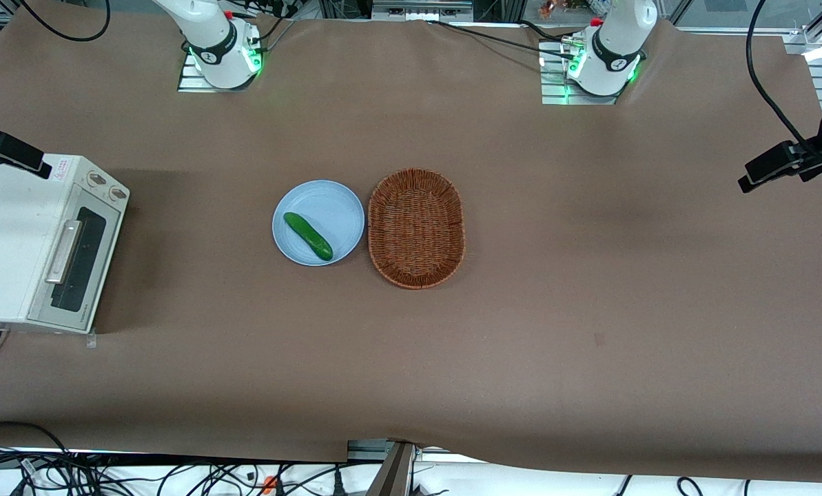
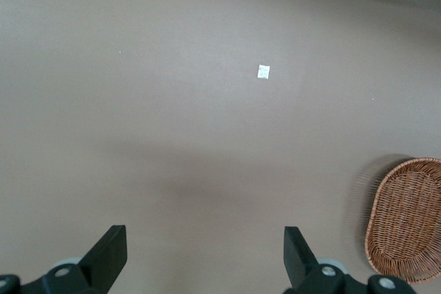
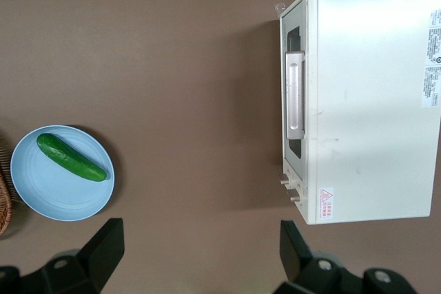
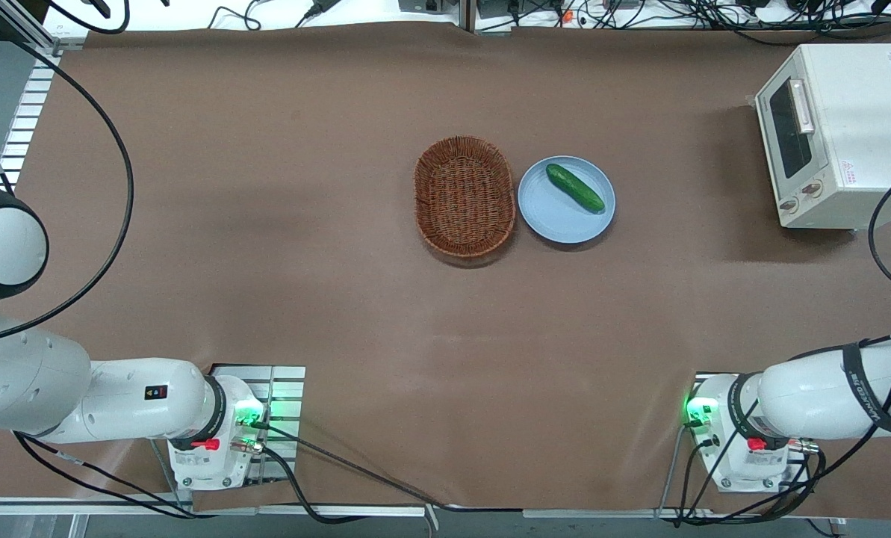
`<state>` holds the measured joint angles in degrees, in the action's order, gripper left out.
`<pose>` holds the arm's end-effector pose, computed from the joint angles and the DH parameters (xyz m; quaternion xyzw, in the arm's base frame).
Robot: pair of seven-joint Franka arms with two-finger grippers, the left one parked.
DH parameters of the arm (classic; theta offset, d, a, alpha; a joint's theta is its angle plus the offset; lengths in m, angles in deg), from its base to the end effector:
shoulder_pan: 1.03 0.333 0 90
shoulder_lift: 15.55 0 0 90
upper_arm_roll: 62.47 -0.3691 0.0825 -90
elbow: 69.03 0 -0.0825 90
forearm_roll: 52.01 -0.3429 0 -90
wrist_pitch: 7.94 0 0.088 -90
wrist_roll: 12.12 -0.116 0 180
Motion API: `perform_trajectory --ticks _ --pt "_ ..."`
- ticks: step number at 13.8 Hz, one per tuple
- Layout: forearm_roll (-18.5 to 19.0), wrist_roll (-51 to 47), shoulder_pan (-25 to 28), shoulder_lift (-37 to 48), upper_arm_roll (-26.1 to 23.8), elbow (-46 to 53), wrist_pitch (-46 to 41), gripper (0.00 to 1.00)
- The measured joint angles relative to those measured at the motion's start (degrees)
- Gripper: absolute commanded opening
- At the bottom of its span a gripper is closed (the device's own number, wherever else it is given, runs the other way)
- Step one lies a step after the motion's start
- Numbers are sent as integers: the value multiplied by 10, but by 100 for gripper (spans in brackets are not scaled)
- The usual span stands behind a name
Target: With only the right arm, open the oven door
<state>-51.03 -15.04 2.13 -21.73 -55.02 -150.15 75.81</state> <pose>0.5394 -0.0375 0.6689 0.9974 -0.0634 -0.0307 0.0151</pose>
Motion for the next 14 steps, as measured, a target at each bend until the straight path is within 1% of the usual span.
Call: perform_trajectory --ticks 14 --pt "-3 4 0 5 0 0 -24 100"
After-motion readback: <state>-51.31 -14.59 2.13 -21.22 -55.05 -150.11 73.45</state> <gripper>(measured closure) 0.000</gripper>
